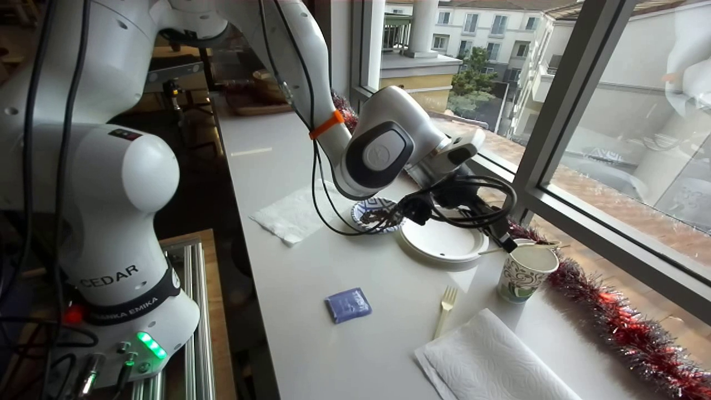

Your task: Use the white spoon to place the contents in the bowl into the coffee cup on the right.

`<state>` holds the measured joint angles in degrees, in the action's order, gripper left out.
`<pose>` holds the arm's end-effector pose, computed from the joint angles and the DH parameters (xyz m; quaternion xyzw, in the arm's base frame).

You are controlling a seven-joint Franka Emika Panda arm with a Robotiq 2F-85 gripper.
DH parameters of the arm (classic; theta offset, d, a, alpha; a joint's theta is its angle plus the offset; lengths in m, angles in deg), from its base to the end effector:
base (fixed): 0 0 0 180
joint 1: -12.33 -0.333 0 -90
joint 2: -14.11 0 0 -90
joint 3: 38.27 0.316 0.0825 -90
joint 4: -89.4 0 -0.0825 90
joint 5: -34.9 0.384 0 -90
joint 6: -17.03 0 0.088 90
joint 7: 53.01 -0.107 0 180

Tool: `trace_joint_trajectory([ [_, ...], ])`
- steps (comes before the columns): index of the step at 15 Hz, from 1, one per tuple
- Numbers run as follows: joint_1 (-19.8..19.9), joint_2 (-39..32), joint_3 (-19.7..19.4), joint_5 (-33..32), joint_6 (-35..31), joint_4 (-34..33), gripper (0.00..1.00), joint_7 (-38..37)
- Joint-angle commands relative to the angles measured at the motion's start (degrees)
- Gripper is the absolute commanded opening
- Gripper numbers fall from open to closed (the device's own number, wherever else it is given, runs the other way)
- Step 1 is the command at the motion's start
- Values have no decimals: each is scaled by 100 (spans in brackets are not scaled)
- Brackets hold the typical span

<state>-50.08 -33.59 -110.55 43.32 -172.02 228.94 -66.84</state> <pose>0.5247 -0.1004 0.2738 0.8877 -0.0905 0.3093 0.3289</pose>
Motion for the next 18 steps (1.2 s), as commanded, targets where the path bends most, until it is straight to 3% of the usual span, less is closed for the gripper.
trace_joint_trajectory([
  [1, -266, -595, -191, 323, -367, 232, 3, 255],
  [18, -445, -2868, 32, 998, -1687, 338, 3, 1016],
])
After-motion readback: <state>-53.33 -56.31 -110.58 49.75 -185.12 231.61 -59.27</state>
